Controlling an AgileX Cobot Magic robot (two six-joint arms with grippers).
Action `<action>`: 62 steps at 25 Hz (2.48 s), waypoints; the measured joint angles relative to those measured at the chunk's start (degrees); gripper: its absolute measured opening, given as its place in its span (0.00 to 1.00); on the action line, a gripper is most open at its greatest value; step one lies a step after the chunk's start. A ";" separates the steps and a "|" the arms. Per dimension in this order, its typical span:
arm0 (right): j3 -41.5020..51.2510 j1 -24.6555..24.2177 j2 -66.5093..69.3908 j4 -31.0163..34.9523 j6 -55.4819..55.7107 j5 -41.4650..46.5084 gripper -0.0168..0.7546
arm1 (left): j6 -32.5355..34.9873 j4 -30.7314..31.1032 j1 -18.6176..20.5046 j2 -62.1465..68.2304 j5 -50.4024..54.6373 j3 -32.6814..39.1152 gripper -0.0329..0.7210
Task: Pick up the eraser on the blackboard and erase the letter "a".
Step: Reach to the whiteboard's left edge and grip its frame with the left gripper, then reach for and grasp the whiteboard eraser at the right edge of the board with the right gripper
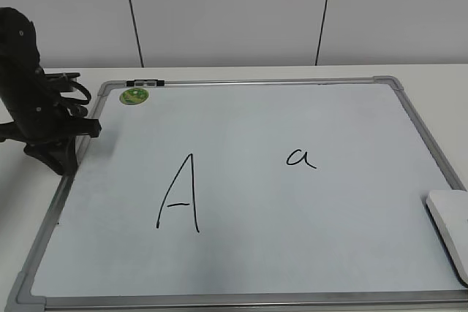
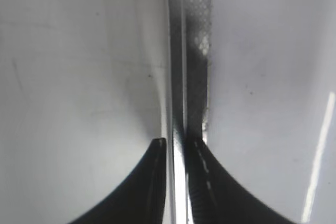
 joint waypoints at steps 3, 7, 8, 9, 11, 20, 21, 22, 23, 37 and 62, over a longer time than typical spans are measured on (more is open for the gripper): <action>0.00 0.00 0.00 0.24 0.00 0.00 0.71 | 0.00 -0.03 0.00 0.00 0.00 0.00 0.15; 0.00 0.00 0.00 0.28 0.00 0.00 0.71 | 0.00 -0.12 0.00 0.00 0.00 0.00 0.15; 0.00 0.00 0.00 0.37 0.00 0.00 0.71 | 0.00 -0.12 0.00 0.00 0.00 0.00 0.15; 0.00 0.00 0.00 0.37 0.00 0.00 0.71 | 0.00 -0.12 0.00 0.00 0.00 0.00 0.15; -0.27 0.00 1.57 0.37 0.00 0.45 0.71 | 0.00 -0.12 0.00 0.00 0.00 0.00 0.15; -2.77 1.14 18.90 -3.09 0.00 2.86 0.71 | 0.00 -0.12 0.00 0.00 0.00 0.00 0.15; -2.91 1.31 20.36 -3.24 0.00 2.86 0.71 | 0.00 -0.12 0.00 0.00 0.00 0.00 0.15; -3.16 1.56 22.07 -3.24 0.00 2.86 0.71 | 0.00 -0.12 0.00 0.00 0.00 0.00 0.15; -3.55 1.70 24.04 -3.24 0.00 2.86 0.71 | 0.00 -0.12 0.00 0.00 0.00 0.00 0.15; -7.40 1.74 38.23 -3.65 0.00 -6.22 0.71 | -0.08 -0.59 0.00 0.00 0.00 0.00 0.08; -23.01 1.74 82.34 -4.78 0.12 -7.47 0.89 | -0.13 -0.81 0.00 0.00 0.10 0.00 0.08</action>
